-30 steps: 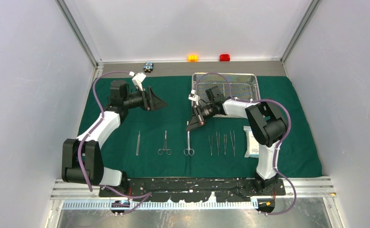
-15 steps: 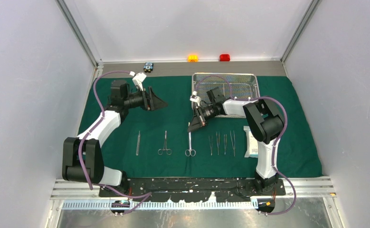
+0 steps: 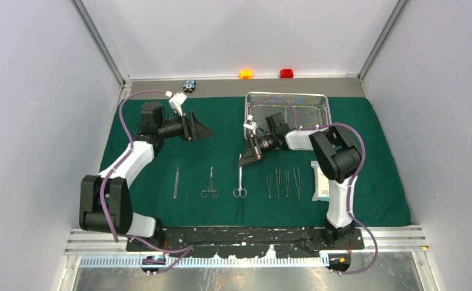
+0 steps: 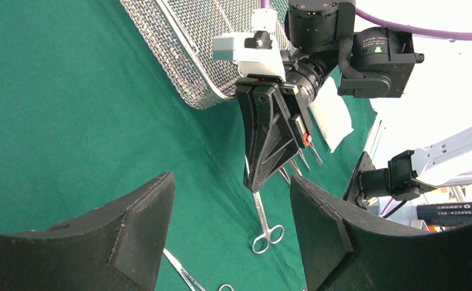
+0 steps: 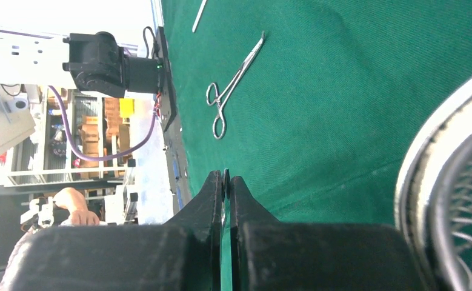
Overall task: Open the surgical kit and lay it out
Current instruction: Place the medical item in the surgical kit, then pick up the medical item from the container.
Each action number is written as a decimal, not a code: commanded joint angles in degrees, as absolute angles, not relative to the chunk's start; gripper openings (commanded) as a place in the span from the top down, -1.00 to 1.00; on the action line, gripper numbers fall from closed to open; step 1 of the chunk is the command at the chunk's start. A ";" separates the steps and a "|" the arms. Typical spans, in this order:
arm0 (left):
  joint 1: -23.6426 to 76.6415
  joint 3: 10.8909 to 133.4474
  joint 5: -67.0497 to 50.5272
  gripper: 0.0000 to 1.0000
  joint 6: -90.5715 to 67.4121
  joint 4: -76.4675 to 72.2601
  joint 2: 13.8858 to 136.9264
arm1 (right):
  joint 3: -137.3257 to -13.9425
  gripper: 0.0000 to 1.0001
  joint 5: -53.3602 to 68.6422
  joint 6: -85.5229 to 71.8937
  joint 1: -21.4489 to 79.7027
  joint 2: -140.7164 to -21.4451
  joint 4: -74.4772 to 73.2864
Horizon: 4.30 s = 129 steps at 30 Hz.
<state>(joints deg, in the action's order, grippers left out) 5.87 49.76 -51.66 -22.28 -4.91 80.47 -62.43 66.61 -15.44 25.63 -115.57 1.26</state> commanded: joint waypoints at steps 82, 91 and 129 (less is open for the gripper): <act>5.37 64.70 -41.28 -0.99 -5.35 9.35 82.29 | -83.60 -0.12 23.16 8.24 21.87 -95.56 -36.55; 5.36 70.98 -39.97 -0.99 -3.80 16.00 84.43 | -96.53 -0.13 13.36 3.95 14.11 -107.49 -40.01; 5.36 71.71 -47.19 -0.99 -7.57 9.66 89.37 | -100.36 -0.09 17.92 49.42 11.72 -123.15 -59.07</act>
